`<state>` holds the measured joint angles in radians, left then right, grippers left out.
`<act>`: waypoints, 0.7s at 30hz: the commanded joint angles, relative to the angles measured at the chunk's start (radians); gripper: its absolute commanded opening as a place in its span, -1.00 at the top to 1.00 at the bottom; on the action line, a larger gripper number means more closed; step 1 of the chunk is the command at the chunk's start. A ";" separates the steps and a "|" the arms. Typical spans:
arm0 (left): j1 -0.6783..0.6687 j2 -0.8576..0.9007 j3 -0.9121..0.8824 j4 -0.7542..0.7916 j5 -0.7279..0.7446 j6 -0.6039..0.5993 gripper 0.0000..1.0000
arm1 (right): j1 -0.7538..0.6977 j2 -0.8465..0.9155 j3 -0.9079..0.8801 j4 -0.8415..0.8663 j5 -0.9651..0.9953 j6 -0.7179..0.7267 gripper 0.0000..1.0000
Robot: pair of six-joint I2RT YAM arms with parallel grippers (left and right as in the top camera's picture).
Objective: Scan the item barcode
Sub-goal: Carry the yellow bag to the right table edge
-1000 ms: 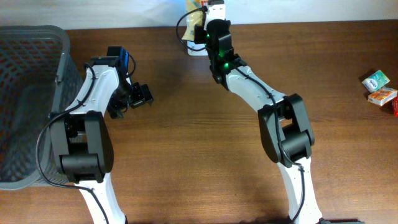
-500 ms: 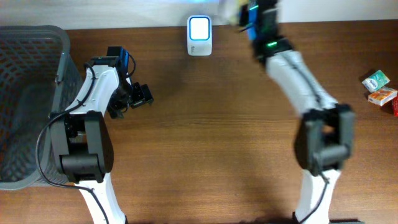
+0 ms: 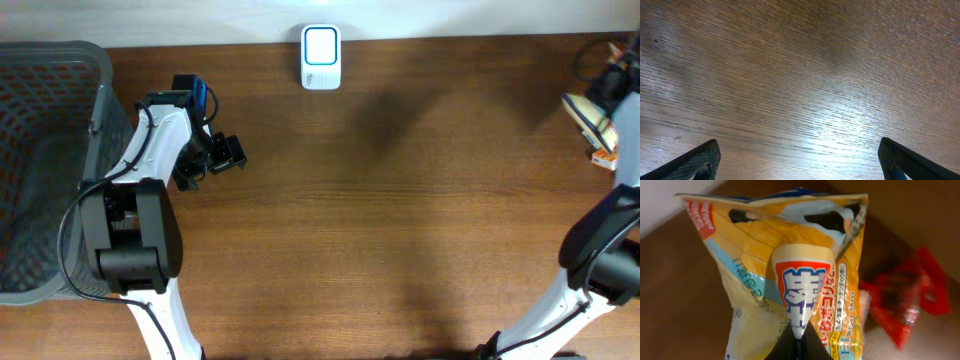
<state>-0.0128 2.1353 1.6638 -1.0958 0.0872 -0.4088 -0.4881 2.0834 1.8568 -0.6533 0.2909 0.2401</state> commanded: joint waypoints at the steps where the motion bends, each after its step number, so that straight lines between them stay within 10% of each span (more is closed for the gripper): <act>1: 0.002 -0.025 0.009 -0.001 -0.009 -0.006 -0.98 | -0.063 0.010 -0.019 -0.010 0.009 0.013 0.92; 4: 0.002 -0.025 0.009 -0.001 -0.009 -0.006 -0.99 | -0.092 0.012 -0.019 -0.017 0.009 0.013 0.41; 21: 0.002 -0.025 0.009 -0.001 -0.009 -0.006 -0.99 | -0.066 -0.335 -0.017 -0.127 -0.109 0.058 -0.06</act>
<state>-0.0128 2.1353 1.6638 -1.0962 0.0853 -0.4091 -0.5880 1.9308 1.8397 -0.7521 0.2710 0.2623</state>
